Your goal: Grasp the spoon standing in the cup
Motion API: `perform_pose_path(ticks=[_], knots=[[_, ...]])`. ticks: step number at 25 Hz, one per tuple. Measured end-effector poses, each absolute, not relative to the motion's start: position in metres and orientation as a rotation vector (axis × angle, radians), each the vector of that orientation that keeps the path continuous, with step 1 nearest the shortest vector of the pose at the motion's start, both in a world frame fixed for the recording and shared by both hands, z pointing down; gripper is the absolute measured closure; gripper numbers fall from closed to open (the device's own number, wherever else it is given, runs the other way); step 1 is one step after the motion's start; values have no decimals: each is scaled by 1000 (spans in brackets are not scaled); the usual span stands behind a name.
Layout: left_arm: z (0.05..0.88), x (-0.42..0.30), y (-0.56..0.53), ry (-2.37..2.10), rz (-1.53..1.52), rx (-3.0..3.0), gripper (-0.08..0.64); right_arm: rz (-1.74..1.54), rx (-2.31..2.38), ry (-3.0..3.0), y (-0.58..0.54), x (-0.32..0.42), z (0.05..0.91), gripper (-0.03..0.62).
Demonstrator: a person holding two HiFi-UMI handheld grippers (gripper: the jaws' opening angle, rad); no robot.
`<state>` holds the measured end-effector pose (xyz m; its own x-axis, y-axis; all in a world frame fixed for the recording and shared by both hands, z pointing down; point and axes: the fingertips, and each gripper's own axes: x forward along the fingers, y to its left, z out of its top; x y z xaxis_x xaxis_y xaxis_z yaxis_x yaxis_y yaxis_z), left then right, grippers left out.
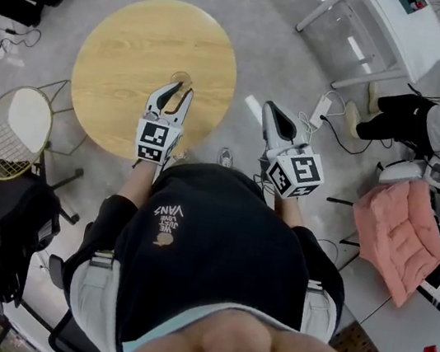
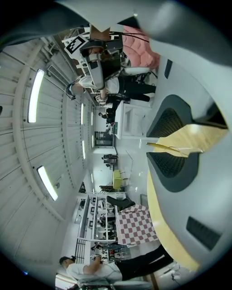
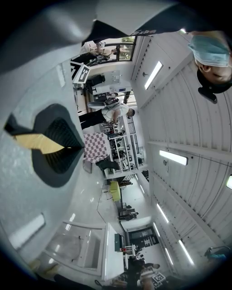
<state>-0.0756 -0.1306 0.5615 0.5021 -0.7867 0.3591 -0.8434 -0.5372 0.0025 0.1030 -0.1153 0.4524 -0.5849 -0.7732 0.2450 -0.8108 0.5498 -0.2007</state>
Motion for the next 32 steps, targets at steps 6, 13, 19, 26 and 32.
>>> perform_pose_path(ticks=[6,13,19,26,32], knots=[[573,-72,-136,-1383,523,2562,463,452,1395,-2628,-115,109,454,595],[582,-64,-144,-1385,580,2563,463,458,1435,-2601,-114,120,455,595],[591,-70,-146,-1402,607,2545,463,455,1467,-2573,-109,124,456,594],[594,-72,-151,-1425,610,2535,505,452,1489,-2553,-110,130,458,595],[592,-71,-153,-1435,613,2530,532,453,1487,-2559,-111,131,456,595]])
